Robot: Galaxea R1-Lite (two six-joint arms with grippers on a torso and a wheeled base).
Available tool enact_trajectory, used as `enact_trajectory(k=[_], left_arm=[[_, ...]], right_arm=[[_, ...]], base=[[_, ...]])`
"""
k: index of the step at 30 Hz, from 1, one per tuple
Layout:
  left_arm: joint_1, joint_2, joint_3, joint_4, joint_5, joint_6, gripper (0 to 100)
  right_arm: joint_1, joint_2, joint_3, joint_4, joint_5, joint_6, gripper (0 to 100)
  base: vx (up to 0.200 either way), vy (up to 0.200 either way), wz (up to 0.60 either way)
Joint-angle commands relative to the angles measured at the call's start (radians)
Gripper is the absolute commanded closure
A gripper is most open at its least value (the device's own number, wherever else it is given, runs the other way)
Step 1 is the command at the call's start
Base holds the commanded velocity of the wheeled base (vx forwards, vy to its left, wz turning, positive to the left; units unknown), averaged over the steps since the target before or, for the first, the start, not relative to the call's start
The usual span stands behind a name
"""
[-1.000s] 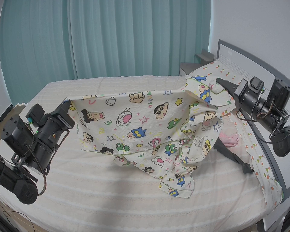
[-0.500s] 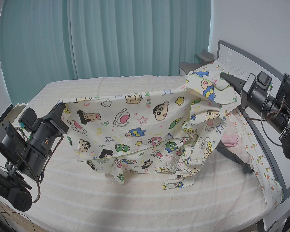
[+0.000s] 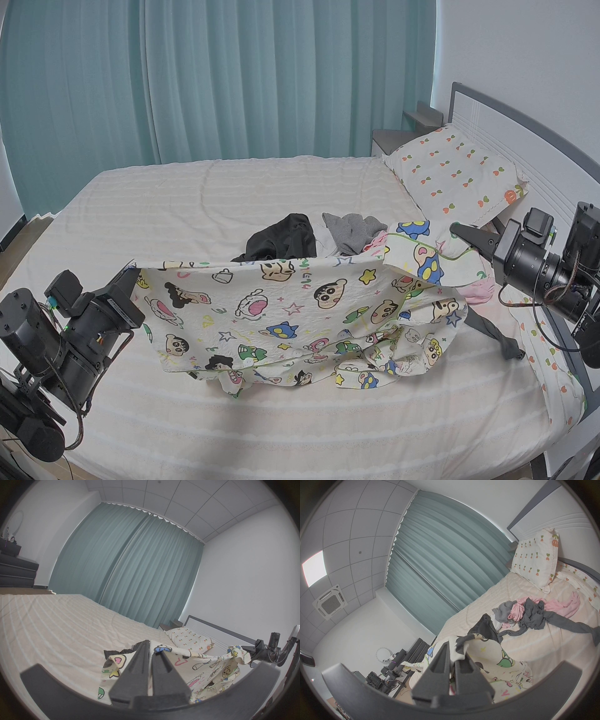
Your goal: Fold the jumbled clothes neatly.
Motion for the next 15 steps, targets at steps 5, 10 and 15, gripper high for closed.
enact_trajectory(k=[5, 10, 15], left_arm=[[-0.007, 0.010, 0.046, -0.001, 0.001, -0.018, 100], [-0.009, 0.011, 0.074, -0.001, 0.003, -0.018, 100], [-0.009, 0.008, 0.080, -0.001, 0.004, -0.018, 100]], right_arm=[[0.003, -0.001, 0.042, 0.000, -0.001, 0.002, 100], [0.005, -0.009, 0.049, 0.000, -0.003, 0.002, 100], [0.008, -0.012, 0.058, 0.000, -0.003, 0.000, 100]], base=[[-0.200, 0.000, 0.00], [-0.160, 0.000, 0.00], [0.000, 0.000, 0.00]])
